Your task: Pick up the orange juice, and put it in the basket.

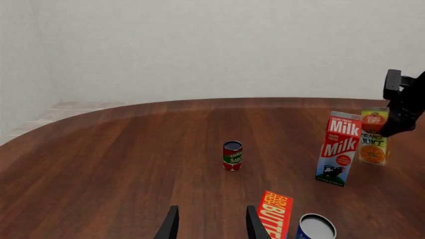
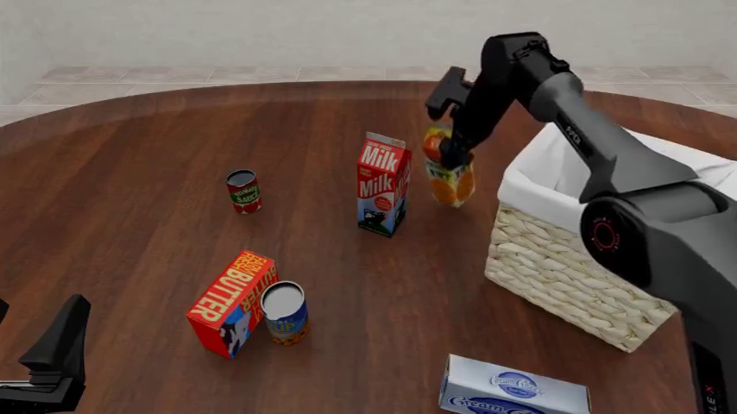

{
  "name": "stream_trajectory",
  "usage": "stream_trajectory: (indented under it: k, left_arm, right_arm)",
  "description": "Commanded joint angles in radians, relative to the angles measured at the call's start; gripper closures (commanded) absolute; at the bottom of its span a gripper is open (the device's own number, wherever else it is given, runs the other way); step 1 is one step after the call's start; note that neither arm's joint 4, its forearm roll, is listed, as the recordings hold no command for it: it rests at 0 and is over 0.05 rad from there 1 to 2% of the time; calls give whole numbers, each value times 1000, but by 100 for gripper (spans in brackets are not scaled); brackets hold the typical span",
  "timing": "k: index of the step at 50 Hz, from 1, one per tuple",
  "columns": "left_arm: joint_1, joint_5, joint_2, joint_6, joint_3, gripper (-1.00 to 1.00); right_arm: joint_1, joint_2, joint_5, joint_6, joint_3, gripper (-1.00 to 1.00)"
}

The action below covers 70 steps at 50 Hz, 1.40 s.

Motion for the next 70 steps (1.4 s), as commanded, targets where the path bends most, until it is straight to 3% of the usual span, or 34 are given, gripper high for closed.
stream_trajectory:
  k: [1, 14, 21, 23, 26, 37, 40, 42, 53, 70]
  left_arm:
    - [0, 0, 0, 0, 0, -100]
    - [0, 0, 0, 0, 0, -100]
    - [0, 0, 0, 0, 0, -100]
    - [0, 0, 0, 0, 0, -100]
    - [0, 0, 0, 0, 0, -100]
    - [0, 0, 0, 0, 0, -100]
    - [0, 0, 0, 0, 0, -100]
    - [0, 0, 0, 0, 0, -100]
    - [0, 0, 0, 0, 0, -100]
    - [0, 0, 0, 0, 0, -100]
  right_arm:
    - [14, -81, 0, 43, 45, 100]
    - [45, -174, 0, 64, 51, 100]
    - [68, -232, 0, 108, 47, 100]
    - [85, -256, 0, 150, 48, 100]
    - [73, -266, 0, 131, 28, 100]
    - [77, -397, 0, 242, 42, 100]
    - [74, -426, 0, 229, 70, 100]
    - [77, -458, 0, 271, 71, 100]
    - [69, -633, 0, 282, 187, 100]
    - [45, -785, 0, 331, 295, 100]
